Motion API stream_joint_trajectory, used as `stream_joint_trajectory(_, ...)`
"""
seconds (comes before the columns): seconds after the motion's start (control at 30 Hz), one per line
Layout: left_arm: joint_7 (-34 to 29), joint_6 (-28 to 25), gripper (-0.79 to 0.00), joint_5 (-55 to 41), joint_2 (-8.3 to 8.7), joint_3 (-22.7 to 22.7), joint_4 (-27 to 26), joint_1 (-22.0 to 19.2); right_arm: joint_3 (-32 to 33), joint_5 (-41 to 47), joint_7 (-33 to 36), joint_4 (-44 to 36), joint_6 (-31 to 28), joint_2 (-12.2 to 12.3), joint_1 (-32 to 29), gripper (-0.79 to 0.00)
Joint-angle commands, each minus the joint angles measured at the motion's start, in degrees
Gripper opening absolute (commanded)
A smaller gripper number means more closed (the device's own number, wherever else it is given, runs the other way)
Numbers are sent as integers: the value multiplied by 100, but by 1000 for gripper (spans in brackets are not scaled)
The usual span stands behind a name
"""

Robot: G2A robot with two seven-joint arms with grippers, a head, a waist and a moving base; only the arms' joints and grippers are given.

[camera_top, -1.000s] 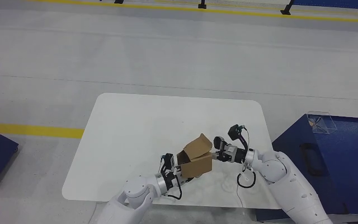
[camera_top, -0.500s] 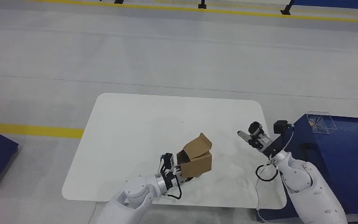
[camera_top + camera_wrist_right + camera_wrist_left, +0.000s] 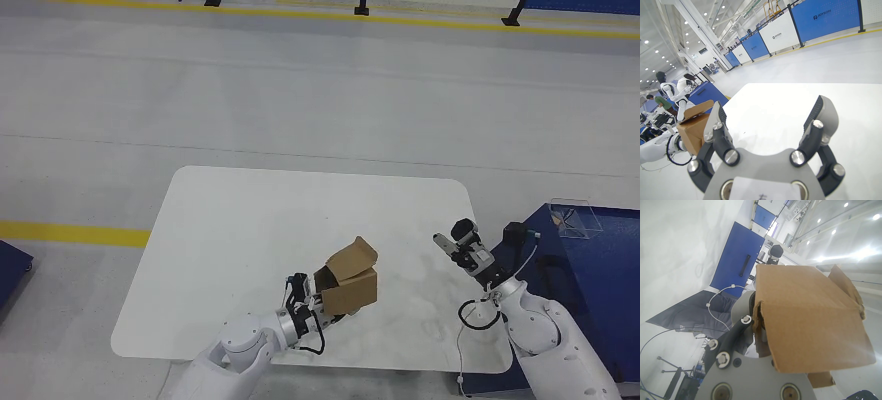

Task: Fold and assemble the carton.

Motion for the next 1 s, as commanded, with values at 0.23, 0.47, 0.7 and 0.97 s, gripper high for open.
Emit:
stream_joint_trajectory(0.23,4396,2646,-785,-2643,-187,-122,-2754,1206,132,14,-160,-89,256,-45,-125,0)
stream_joint_trajectory(0.47,8713,517,-785,-5824,-679,469,-2936,1053,137,38,-129,-80,246,-45,-117,0)
stream_joint_trajectory(0.7,10158,-1420,-785,-5701,-1008,961,-2199,119,137,38,-129,-80,246,-45,-117,0)
stream_joint_trajectory(0.97,11180,-2574,-785,-5332,-1354,1406,-1068,-508,137,38,-129,-80,246,-45,-117,0)
